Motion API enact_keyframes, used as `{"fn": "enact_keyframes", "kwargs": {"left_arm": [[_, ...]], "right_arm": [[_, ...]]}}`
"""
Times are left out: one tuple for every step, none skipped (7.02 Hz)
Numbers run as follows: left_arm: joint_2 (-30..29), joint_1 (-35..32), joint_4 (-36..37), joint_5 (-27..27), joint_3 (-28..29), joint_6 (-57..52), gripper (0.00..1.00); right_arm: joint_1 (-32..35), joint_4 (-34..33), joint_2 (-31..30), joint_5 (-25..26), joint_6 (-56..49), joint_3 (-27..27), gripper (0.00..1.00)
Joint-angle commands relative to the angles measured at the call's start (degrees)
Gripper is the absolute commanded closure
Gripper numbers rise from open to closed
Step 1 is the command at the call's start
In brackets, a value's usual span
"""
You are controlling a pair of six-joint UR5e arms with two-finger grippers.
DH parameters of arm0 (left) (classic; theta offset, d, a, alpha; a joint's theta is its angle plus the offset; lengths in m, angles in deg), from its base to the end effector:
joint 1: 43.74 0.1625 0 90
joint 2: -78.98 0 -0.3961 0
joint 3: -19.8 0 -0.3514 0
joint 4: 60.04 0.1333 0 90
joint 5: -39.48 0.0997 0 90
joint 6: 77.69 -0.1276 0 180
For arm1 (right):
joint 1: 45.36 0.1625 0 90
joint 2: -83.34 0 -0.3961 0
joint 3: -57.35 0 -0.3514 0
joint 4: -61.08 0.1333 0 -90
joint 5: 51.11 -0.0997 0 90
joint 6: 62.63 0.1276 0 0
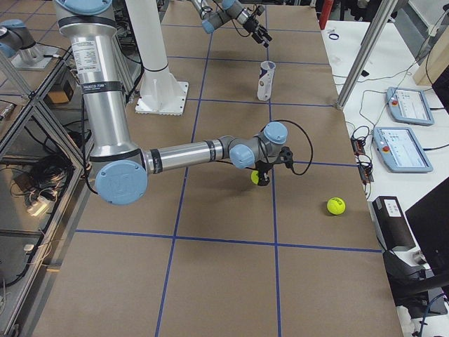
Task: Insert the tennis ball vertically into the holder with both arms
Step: 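Lift the ball with the right gripper while the left gripper grasps the can's side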
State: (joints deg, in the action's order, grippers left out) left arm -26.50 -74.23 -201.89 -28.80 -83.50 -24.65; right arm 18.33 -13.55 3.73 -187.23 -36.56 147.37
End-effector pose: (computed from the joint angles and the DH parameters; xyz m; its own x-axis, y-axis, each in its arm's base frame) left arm 0.3797 -0.4331 0.2960 0.5847 0.3039 -0.7522 0.5437 0.5413 0.6414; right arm -0.2046 -0.5071 0.5249 0.6087 -0.1737 0.7741 0.1465 0.9836 0.1054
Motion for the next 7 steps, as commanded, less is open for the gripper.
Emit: {"fn": "enact_keyframes", "kwargs": {"left_arm": [[-0.1, 9.5, -1.3, 5.1, 0.7, -6.5, 0.08], [-0.5, 13.5, -1.3, 8.4, 0.8, -7.7, 0.05], [-3.3, 15.4, -1.2, 8.9, 3.9, -7.7, 0.02], [-7.9, 15.7, -1.3, 9.3, 8.9, -7.7, 0.01], [-10.2, 15.7, -1.3, 9.3, 12.4, -7.7, 0.01], [-11.5, 15.7, -1.3, 9.3, 13.8, -7.7, 0.01], [-11.8, 15.2, -1.3, 9.7, 14.5, -7.8, 0.01]], "right_arm": [[4.1, -3.3, 3.7, -5.4, 0.3, 0.9, 1.00], [4.4, -7.6, 5.9, -6.0, 0.4, 2.8, 1.00], [4.4, -12.6, 8.9, -6.0, 0.8, 4.8, 1.00], [4.3, -16.5, 11.4, -6.0, 2.1, 6.6, 1.00], [3.9, -16.9, 13.2, -6.0, 5.5, 6.9, 1.00], [3.4, -17.0, 14.7, -6.0, 8.0, 7.1, 1.00], [2.6, -17.0, 15.4, -6.0, 9.5, 7.8, 1.00]]}}
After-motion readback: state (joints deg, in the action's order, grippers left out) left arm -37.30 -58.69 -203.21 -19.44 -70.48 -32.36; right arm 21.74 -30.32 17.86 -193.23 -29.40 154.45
